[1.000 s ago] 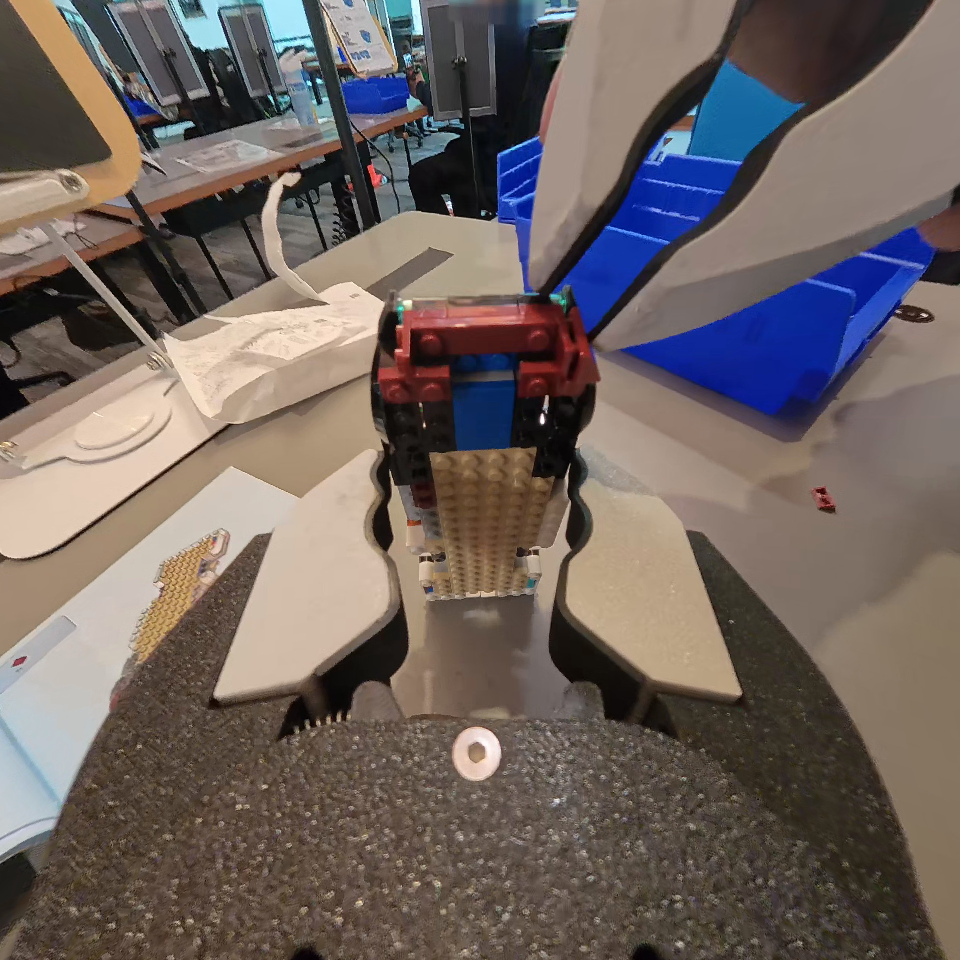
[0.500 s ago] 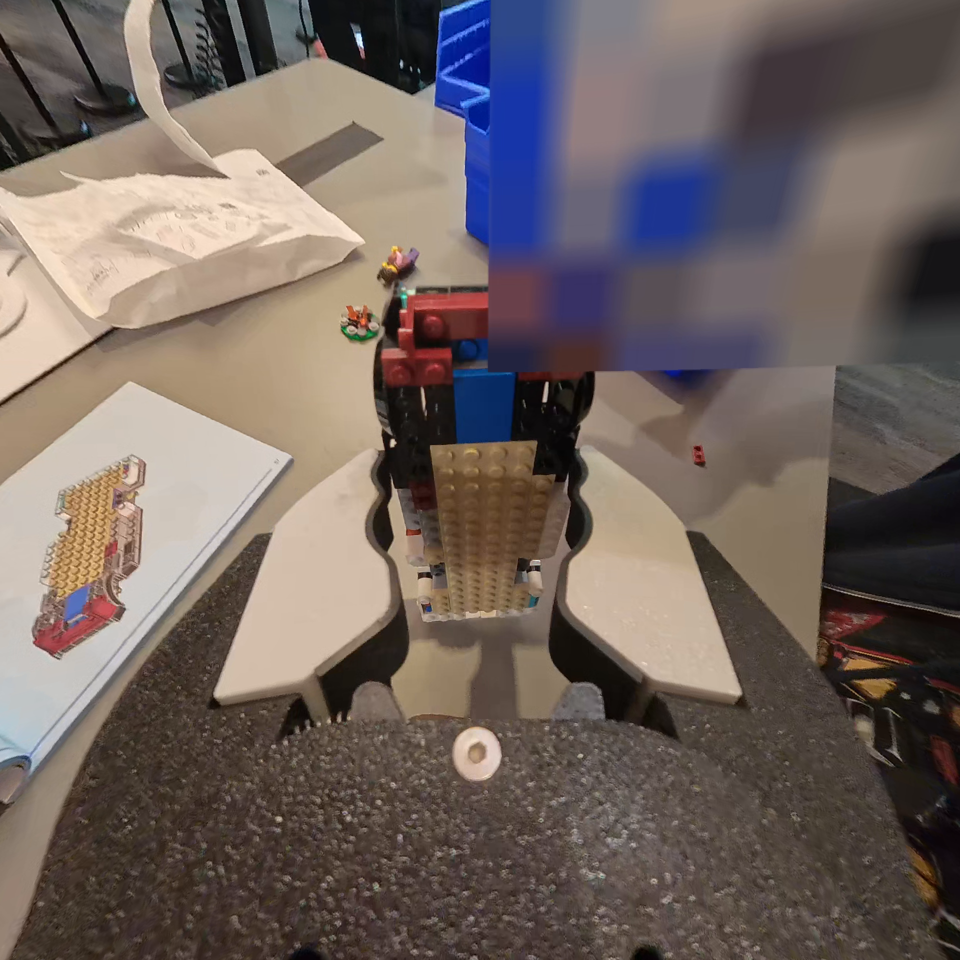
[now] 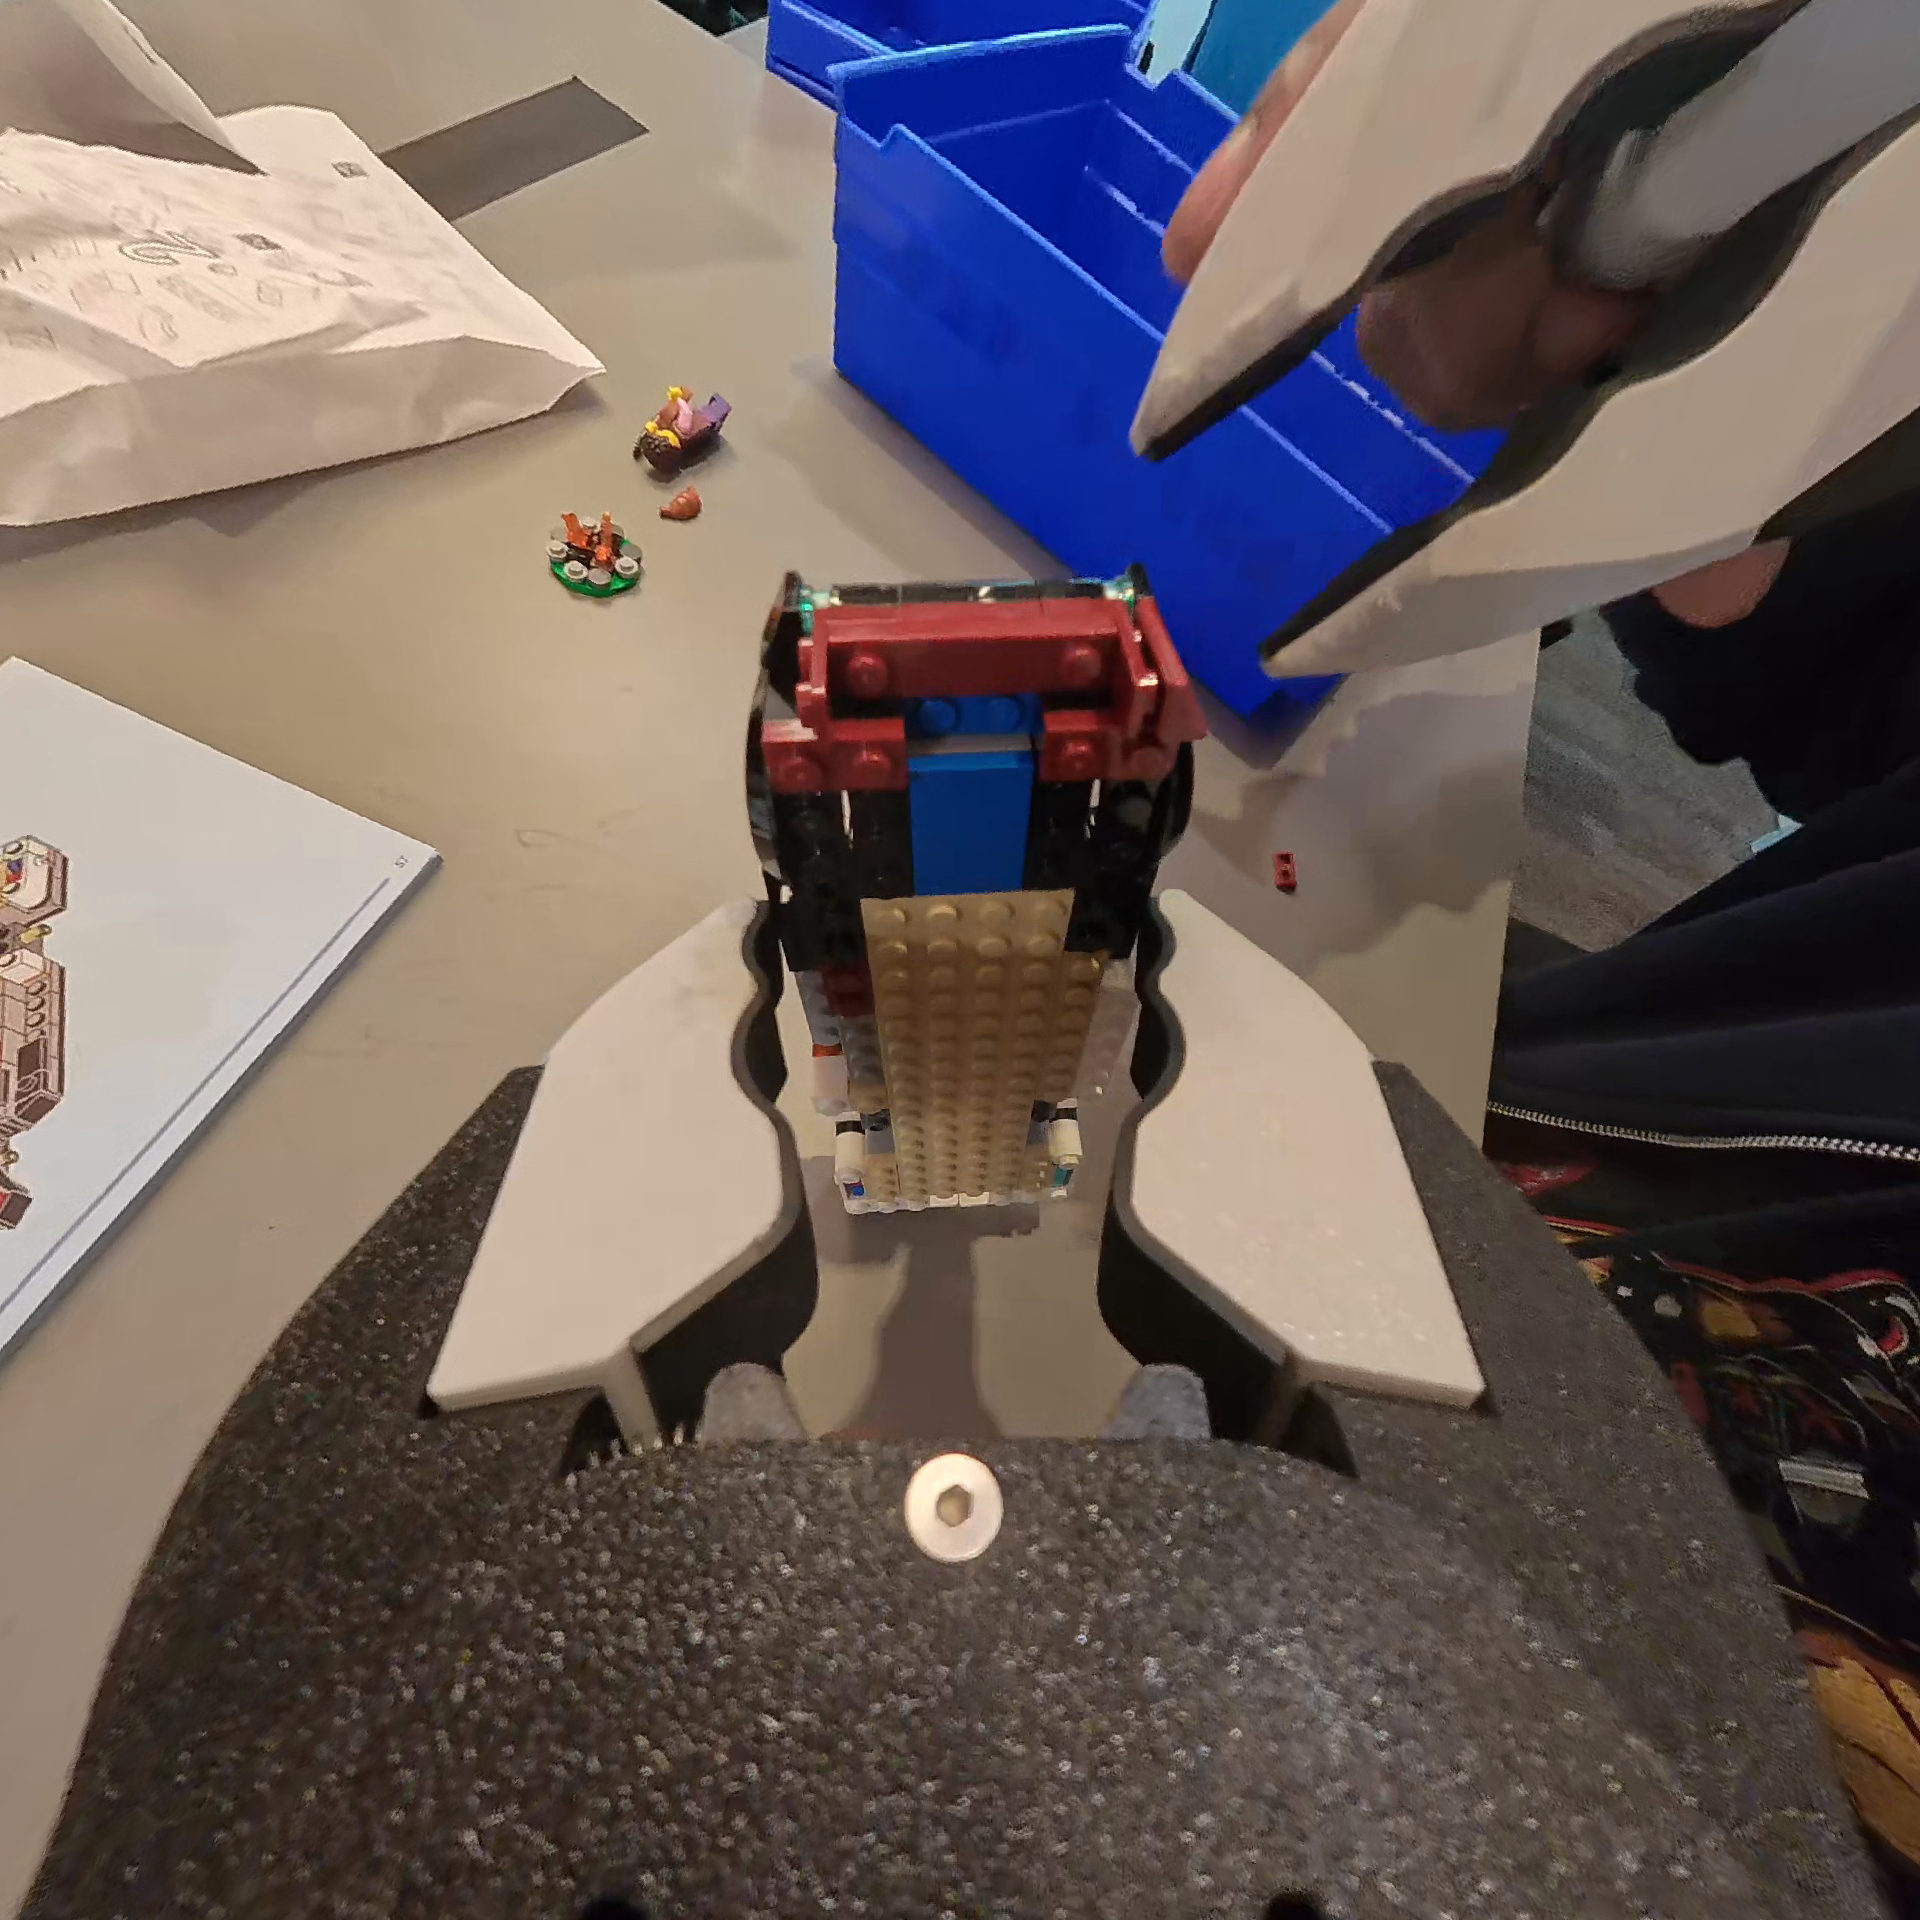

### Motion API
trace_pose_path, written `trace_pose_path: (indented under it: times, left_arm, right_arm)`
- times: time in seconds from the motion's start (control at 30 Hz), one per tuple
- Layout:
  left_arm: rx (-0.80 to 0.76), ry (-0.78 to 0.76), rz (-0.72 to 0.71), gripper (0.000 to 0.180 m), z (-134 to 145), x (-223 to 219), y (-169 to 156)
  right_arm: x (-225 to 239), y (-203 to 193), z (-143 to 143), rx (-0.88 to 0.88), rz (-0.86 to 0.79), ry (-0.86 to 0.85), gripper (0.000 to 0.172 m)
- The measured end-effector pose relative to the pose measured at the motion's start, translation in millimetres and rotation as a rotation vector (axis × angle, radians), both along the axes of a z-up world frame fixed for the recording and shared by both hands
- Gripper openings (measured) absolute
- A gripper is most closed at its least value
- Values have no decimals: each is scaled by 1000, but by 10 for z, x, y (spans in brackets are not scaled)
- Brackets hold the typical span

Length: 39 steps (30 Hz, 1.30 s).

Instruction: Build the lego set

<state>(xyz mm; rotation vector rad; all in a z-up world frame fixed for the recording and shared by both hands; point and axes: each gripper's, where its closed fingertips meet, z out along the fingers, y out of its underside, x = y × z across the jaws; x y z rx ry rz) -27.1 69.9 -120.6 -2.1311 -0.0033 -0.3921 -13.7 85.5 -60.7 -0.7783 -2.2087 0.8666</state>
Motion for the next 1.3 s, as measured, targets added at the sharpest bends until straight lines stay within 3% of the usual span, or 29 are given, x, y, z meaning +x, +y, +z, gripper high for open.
trace_pose_path:
  times: [0.03, 0.23, 0.37, 0.5, 0.7, 0.93, 1.3]
  left_arm:
    - [0, 0, -9, 66, 4, 17, -13]
    - [51, 2, -64, 66, 71, 85, -93]
    - [65, -17, -116, 66, 119, 185, -151]
    - [45, -39, -176, 66, 137, 319, -218]
    - [5, -25, -257, 66, 114, 473, -291]
    - [-8, -30, -273, 66, 106, 496, -274]
    - [-16, -11, -291, 66, 97, 500, -244]
  right_arm:
    - [36, -6, -43, -41, -24, -5, 28]
    - [205, -149, -429, -309, -67, -29, 49]
    - [218, -325, -623, -456, -2, -50, 65]
    - [296, -553, -632, -588, 130, -87, 74]
    - [379, -697, -650, -694, 238, -144, 73]
    - [372, -638, -643, -777, 229, -145, 70]
    - [378, -546, -640, -756, 204, -112, 74]
